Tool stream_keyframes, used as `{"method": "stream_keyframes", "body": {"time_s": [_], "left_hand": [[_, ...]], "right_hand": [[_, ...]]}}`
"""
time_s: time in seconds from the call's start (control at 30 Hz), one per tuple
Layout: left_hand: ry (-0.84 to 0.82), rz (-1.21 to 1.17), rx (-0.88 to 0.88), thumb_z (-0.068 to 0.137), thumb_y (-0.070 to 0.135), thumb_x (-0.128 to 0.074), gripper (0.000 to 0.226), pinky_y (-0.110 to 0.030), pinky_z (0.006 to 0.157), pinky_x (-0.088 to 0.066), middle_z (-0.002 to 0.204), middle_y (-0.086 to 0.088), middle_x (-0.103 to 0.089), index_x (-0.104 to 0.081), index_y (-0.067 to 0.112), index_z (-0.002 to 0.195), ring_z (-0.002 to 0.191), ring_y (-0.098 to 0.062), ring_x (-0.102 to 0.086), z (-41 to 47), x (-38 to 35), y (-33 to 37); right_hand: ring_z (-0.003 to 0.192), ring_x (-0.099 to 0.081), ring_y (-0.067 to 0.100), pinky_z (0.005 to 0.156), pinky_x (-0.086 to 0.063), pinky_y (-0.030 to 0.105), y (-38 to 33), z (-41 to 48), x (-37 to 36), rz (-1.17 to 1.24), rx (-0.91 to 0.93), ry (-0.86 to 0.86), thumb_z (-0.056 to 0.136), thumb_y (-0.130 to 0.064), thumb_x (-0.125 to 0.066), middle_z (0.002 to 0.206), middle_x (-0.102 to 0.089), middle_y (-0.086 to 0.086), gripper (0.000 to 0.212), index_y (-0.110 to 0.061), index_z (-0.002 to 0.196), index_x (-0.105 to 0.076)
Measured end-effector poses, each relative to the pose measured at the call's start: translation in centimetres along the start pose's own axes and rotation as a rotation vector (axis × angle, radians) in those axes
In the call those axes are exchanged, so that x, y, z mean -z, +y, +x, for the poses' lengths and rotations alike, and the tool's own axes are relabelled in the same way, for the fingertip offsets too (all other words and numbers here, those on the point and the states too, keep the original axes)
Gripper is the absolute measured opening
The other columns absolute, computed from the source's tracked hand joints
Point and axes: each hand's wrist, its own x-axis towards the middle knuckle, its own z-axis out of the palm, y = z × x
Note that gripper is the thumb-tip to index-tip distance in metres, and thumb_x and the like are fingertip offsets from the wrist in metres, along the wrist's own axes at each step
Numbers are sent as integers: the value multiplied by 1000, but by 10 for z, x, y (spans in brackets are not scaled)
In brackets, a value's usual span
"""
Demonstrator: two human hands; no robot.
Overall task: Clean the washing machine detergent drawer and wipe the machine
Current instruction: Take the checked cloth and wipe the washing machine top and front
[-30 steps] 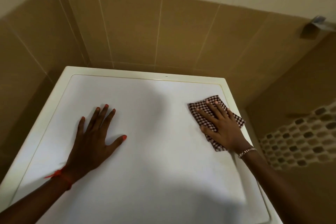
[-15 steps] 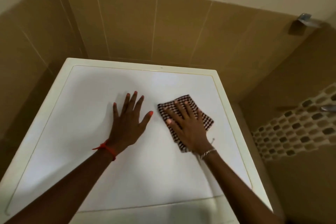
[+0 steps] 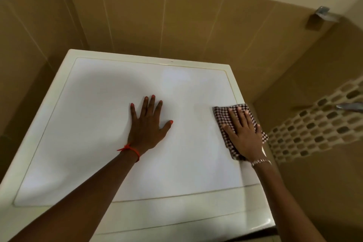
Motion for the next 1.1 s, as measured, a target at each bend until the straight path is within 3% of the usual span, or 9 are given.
{"method": "stream_keyframes", "body": {"time_s": [0.13, 0.3, 0.4, 0.47, 0.57, 0.67, 0.9, 1.1], "left_hand": [[23, 19, 15, 77, 63, -3, 88, -58, 112, 1, 156, -11, -18, -28, 14, 146, 145, -26, -11, 2, 0, 1], [77, -61, 10, 78, 62, 0, 87, -56, 113, 3, 156, -9, -19, -31, 15, 145, 146, -25, -11, 2, 0, -1], [47, -59, 21, 82, 62, -8, 80, -54, 113, 5, 157, -6, -15, -27, 18, 147, 146, -22, -6, 1, 2, -1], [44, -64, 24, 83, 60, -15, 78, -54, 113, 5, 157, -6, -14, -27, 17, 147, 146, -22, -5, 1, 2, 0], [50, -62, 17, 82, 60, -18, 79, -57, 112, 4, 157, -8, -15, -28, 15, 146, 146, -24, -6, 1, 2, 0], [48, -47, 9, 82, 60, -18, 79, -57, 112, 3, 157, -9, -15, -28, 14, 146, 146, -25, -7, 0, 1, 1], [40, -77, -3, 94, 52, -35, 65, -56, 113, 3, 157, -10, -14, -27, 14, 146, 146, -24, -5, 0, 3, -1], [47, -109, -16, 94, 50, -38, 63, -57, 113, 2, 156, -11, -16, -30, 13, 145, 146, -26, -7, -1, 5, -2]], "right_hand": [[146, -2, 20, 110, 0, 61, -40, 4, -10, 18, 27, -18, 70, -79, -12, 158, -9, -8, 77, -52, 142, -15], [144, -10, 28, 108, -5, 66, -69, -71, -26, 31, 376, -34, 80, -78, -7, 155, -19, -4, 69, -48, 140, -27], [146, -3, 22, 111, 1, 60, -48, -128, -30, 29, 543, -76, 88, -67, -21, 156, -11, -13, 51, -55, 138, -21], [146, 0, 16, 113, 3, 55, -21, -150, -24, 37, 538, -81, 88, -65, -27, 156, -8, -18, 51, -57, 138, -21], [145, 7, 12, 113, 2, 58, 1, -146, -15, 46, 319, -85, 84, -73, -15, 155, -2, -20, 53, -62, 136, -13], [142, 18, 12, 112, 8, 60, -22, -128, -17, 23, 174, -85, 81, -69, -11, 152, 9, -21, 56, -60, 136, -5], [146, 2, 24, 108, 0, 63, -90, -190, -35, 18, 525, -72, 91, -53, -26, 157, -9, -12, 50, -54, 140, -18], [146, -4, 22, 111, -5, 55, -32, -239, -26, -38, 555, -71, 91, -56, -31, 157, -12, -13, 50, -51, 140, -25]]}}
